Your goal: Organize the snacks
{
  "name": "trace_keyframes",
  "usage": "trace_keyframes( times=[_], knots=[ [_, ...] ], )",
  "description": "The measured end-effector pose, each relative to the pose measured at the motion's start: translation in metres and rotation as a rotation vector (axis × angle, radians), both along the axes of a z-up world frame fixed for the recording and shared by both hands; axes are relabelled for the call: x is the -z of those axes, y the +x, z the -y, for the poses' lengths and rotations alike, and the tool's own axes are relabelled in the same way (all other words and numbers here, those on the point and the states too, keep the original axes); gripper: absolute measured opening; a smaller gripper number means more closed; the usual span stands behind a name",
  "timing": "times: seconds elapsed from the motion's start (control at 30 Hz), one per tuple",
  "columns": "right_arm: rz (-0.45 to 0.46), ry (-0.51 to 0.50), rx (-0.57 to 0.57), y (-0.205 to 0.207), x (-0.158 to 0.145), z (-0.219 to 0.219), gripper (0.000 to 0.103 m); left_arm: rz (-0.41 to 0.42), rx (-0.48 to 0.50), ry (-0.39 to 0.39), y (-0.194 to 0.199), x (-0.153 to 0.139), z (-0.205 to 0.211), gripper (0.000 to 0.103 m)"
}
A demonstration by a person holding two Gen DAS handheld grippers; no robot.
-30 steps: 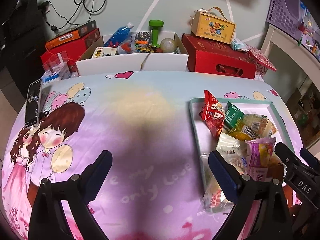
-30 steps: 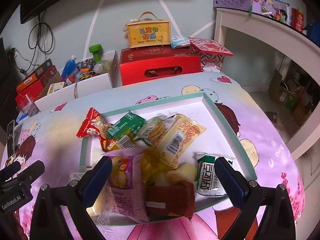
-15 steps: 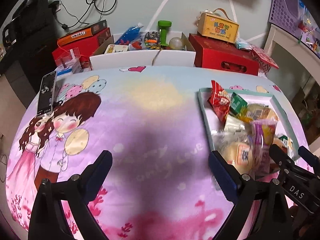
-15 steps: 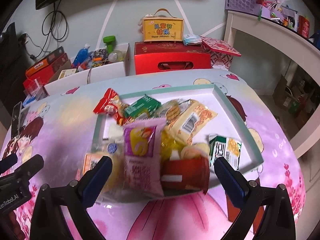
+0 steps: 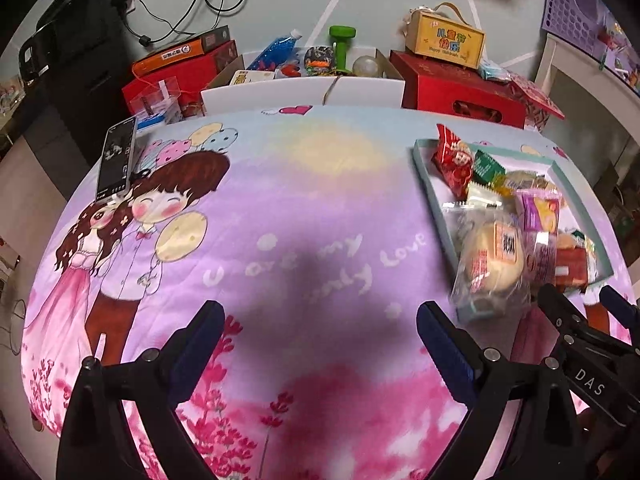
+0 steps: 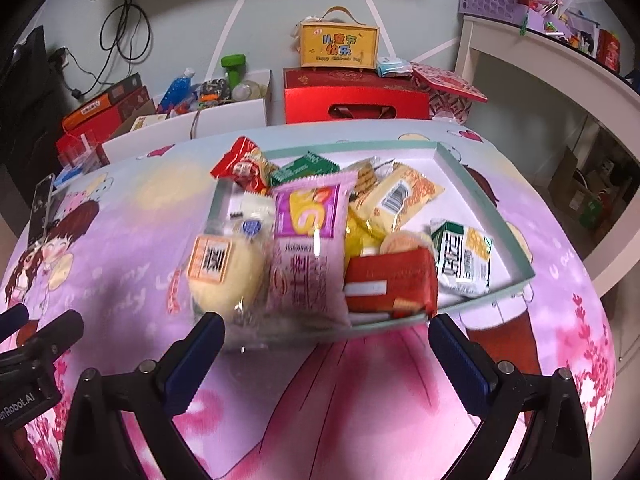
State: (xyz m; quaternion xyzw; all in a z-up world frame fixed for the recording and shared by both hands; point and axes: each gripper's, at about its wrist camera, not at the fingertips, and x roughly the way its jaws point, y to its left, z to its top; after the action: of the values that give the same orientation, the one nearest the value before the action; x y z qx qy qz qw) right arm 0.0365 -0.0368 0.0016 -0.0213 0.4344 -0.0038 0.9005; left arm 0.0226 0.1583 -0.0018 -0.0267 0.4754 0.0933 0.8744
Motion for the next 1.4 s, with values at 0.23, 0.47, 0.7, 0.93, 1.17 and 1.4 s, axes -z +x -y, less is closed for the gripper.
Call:
trace_keyframes(
  times=[0.23,0.47,0.7,0.93,1.17,1.4],
  knots=[
    [-0.005,-0.024,-0.020,-0.013,0.005,-0.006,0.103,-0.014,0.007,0.009,-0.014,0.004,0.001,0.097],
    [-0.003,-0.046,-0.031,-0.017,0.006,-0.012,0.103,-0.031,-0.009,0.006,-0.015,0.007,-0.003,0.097],
    [-0.001,-0.043,-0.025,-0.014,0.006,-0.010,0.103,-0.071,-0.040,-0.002,-0.012,0.014,-0.012,0.097],
    [-0.005,-0.042,-0.033,-0.010,0.009,-0.010,0.103,-0.090,-0.062,-0.011,-0.010,0.018,-0.020,0.097],
    [-0.022,-0.053,-0.040,-0.007,0.013,-0.013,0.103,-0.108,-0.055,0.008,-0.007,0.021,-0.020,0.097],
    [-0.051,-0.067,-0.038,-0.006,0.018,-0.014,0.103,-0.111,-0.056,0.009,-0.007,0.021,-0.020,0.097]
  ],
)
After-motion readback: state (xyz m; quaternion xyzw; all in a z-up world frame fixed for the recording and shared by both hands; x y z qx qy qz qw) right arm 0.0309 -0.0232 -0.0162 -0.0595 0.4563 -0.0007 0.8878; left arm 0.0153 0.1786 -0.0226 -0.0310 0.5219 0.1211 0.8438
